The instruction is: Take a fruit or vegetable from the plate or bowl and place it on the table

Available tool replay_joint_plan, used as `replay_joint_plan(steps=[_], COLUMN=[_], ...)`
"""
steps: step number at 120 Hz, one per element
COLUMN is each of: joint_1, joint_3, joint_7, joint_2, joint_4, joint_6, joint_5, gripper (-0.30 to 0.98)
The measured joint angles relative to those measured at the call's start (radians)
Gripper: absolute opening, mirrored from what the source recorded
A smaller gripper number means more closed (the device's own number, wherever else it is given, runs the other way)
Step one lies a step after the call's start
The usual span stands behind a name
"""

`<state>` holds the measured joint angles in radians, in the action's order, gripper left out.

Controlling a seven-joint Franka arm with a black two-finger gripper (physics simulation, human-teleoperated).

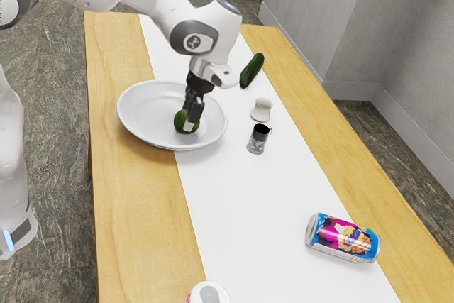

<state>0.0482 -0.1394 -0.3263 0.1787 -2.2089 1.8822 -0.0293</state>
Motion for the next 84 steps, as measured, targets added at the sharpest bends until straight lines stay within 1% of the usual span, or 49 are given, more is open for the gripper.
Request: replay_joint_plan(steps=[12, 18, 37, 52, 60, 70, 84], joint_1=[0.002, 0.006, 0.032, 0.032, 0.033, 0.033, 0.030], joint_3=[0.000, -0.001, -0.006, -0.008, 0.001, 0.069, 0.215], joint_7=[0.002, 0.004, 0.010, 0.033, 0.048, 0.074, 0.112], joint_2=[-0.018, -0.027, -0.033, -0.027, -0.011, 0.052, 0.108], joint_4=[0.004, 0.008, 0.015, 0.036, 0.094, 0.169, 0.270], joint_6=[0.006, 0.008, 0.011, -0.007, -0.051, -0.132, -0.230], joint_5=[0.001, 0.002, 0.019, 0.022, 0.019, 0.016, 0.015], gripper=[0.67, 0.63, 0.34, 0.28, 0.26, 0.24, 0.24])
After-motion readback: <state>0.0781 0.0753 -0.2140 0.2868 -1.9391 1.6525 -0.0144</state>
